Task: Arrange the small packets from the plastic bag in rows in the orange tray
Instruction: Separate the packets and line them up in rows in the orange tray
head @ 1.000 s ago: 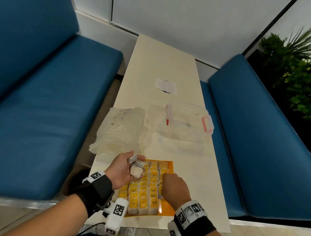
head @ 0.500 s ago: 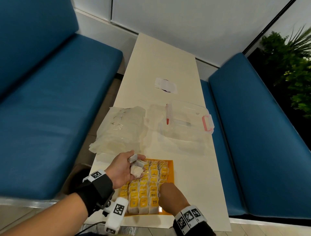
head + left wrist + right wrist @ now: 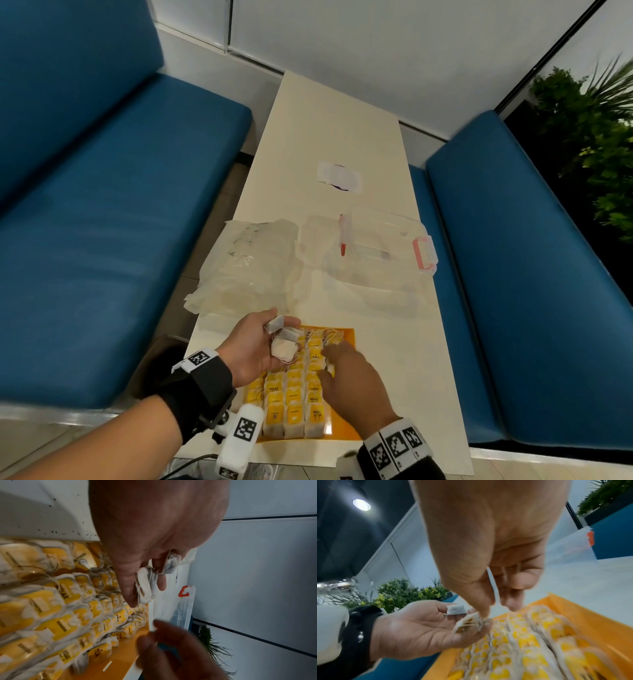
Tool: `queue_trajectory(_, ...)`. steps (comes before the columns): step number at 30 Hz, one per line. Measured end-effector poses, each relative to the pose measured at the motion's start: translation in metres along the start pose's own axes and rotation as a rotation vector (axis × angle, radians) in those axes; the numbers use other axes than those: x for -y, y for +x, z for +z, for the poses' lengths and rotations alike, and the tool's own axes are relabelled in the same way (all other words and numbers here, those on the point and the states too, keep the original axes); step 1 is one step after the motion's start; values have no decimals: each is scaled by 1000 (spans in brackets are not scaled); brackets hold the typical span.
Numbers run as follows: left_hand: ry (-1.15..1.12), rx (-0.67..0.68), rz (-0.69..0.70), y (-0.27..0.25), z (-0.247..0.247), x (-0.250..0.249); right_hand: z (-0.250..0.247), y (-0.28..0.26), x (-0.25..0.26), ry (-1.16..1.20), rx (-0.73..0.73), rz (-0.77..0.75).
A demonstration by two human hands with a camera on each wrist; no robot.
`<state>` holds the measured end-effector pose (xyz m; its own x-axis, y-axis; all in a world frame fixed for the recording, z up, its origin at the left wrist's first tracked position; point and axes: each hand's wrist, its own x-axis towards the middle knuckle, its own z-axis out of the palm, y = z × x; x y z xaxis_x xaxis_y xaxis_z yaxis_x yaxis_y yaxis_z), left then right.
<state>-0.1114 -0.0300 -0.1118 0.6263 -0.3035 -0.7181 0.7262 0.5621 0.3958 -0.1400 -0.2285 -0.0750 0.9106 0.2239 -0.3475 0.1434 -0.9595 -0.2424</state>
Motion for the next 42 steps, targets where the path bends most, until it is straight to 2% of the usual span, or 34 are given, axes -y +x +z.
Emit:
queue_trajectory(2,-6,0,3,-1,4,1,-13,3,13,34,-86,-210)
queue_trajectory(4,-2,15,7,-4,9,1,-13,8,24,13,-112,-349)
queue_trajectory(9,0,17,8,-10,12,1,1,20,33,-29,-178,-398)
queue_trajectory(12,-5,27,-2,-8,5,-1,1,22,37,27,-202,-372)
queue_trajectory(20,12,41,-30,-10,4,3,-14,26,43,358,-147,-142)
queue_trajectory(24,9,35,-41,-9,6,5,-21,31,39,399,-144,-36)
queue_trajectory(39,-17,24,-33,-4,-3,-2,-65,40,23,594,-203,22)
queue_trajectory(42,-8,28,-18,-3,-6,-2,-68,41,15,500,-171,24)
